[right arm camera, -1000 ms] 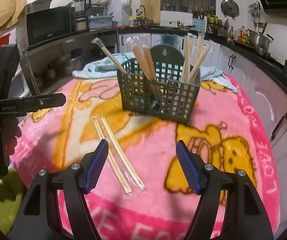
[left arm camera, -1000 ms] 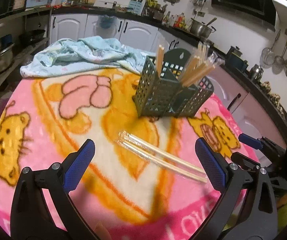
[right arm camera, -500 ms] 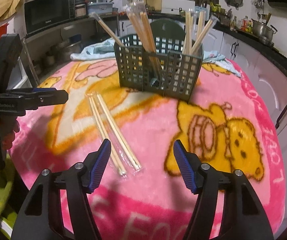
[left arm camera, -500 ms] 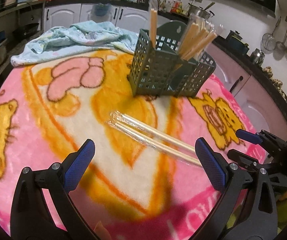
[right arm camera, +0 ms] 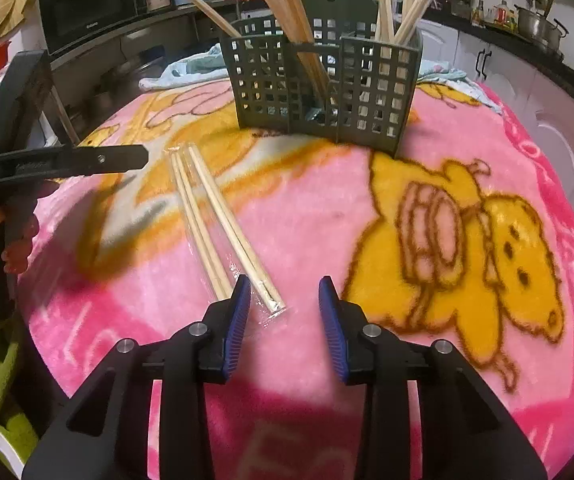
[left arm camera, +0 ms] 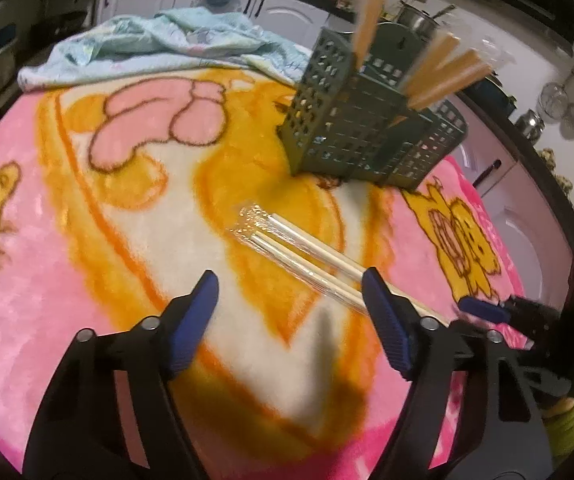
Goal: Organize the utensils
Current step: 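Close the right tool on a wrapped chopstick while the left tool grasps another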
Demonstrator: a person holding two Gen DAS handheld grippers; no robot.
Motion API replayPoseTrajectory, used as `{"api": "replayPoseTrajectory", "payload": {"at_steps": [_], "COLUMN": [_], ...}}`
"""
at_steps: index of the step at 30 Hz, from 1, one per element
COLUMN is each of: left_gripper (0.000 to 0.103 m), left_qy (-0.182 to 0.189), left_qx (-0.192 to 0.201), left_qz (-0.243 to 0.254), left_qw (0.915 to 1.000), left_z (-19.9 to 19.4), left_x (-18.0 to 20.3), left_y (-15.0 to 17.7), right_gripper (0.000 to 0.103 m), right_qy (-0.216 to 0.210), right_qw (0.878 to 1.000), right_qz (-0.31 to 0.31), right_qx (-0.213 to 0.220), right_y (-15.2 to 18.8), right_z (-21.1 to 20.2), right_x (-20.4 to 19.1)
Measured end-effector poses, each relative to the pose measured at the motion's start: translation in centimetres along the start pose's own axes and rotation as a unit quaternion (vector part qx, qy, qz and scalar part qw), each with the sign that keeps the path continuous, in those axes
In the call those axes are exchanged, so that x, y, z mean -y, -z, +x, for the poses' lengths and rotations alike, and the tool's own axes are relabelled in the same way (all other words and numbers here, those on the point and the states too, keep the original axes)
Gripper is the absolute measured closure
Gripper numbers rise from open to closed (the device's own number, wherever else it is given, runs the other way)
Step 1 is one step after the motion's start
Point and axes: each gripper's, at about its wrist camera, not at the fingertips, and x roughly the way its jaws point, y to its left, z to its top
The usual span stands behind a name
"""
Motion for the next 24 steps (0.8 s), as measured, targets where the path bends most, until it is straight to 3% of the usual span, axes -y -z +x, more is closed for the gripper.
{"api": "replayPoseTrajectory", "payload": {"at_steps": [9, 16, 24], "left_gripper": [0.049, 0.055, 0.080], "left_qy": [0.013, 0.022, 0.014], "left_qx": [-0.011, -0.009, -0.013], "left_qz": [-0.054, -0.081, -0.095], "left_qw": [0.9984, 0.9964, 0.9953], "left_z": [1.7, 2.7, 3.6], "left_x": [-2.5, -3.7, -4.6], "left_y": [-1.0, -2.0, -2.8], "right_gripper": [0.074, 0.086, 0.090], "right_qy": [-0.011, -0.015, -0.033], "right_qw": [1.000, 1.000, 0.999], "right_qz": [-0.006, -0.015, -0.004], "right_qx": [-0.011, -0.015, -0.013], "right_y": [0.4, 0.7, 0.7], "right_z": [1.1, 1.2, 0.4], "right_x": [-0.2, -0.5, -0.1]}}
